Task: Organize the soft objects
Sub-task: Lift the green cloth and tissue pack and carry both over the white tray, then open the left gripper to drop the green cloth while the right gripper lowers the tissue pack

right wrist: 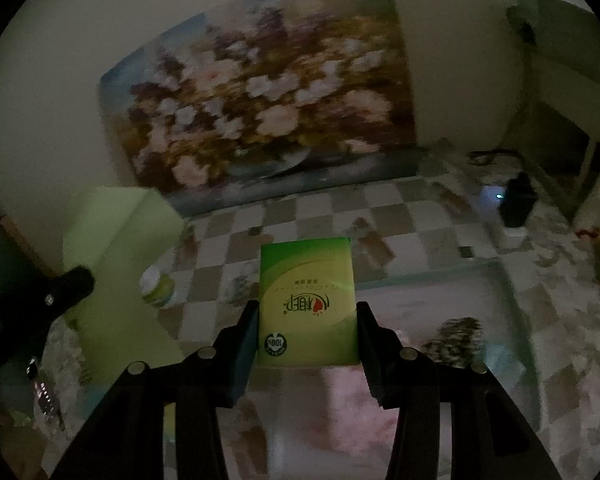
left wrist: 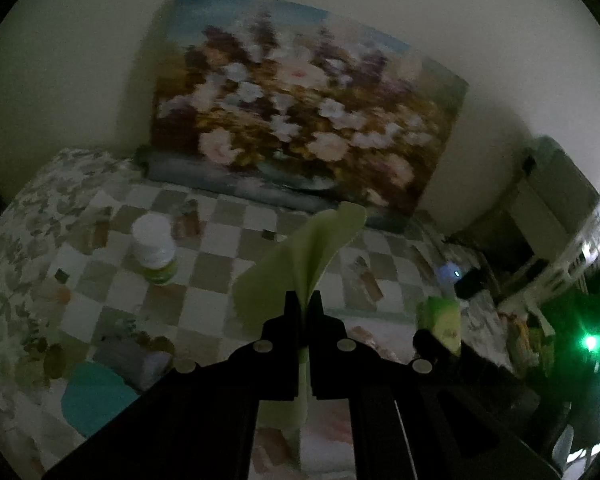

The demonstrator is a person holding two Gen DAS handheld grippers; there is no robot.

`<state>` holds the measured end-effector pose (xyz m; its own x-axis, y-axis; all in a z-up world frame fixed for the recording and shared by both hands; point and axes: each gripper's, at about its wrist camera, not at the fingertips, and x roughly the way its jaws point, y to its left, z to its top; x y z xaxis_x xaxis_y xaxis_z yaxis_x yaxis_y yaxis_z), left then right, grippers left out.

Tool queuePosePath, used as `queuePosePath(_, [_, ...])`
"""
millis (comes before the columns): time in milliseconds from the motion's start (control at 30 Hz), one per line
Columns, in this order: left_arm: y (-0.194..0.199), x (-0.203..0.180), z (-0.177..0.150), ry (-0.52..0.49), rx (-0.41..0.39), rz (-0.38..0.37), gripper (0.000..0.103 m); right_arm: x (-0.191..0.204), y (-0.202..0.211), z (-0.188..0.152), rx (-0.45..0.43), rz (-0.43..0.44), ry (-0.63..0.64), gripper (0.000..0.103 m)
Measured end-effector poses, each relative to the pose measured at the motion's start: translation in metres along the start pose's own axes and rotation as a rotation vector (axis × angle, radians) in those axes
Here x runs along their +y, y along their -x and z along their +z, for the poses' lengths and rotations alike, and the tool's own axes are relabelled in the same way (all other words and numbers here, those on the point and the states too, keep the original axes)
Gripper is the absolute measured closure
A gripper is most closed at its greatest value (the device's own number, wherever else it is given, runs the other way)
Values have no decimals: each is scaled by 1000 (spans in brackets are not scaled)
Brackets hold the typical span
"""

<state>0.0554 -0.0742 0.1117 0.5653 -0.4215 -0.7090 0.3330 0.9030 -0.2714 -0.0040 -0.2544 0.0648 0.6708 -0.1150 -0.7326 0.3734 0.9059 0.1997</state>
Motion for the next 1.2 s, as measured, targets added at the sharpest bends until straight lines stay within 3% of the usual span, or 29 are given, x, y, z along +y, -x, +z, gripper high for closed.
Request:
queuePosePath(233, [-6, -40, -12, -74, 20, -72, 100, -68, 10, 9, -16, -187, -101, 54])
queuePosePath(500, [-16, -86, -30, -177, 50, -148, 100, -133, 19, 9, -10, -291, -225, 54])
queuePosePath(633, [-34, -101, -42, -202, 111, -168, 99, -151, 16, 5, 12, -315, -263, 54])
queuePosePath(833, [-81, -103, -63, -192, 252, -147, 99, -153, -16, -6, 119, -309, -246, 54])
queuePosePath(1000, [-119, -94, -87, -143, 402, -114, 99, -151, -49, -23, 227, -311, -226, 54])
queuePosePath(1200, [-145, -89, -108, -127, 509, -60, 99, -147, -79, -42, 338, -308, -204, 54])
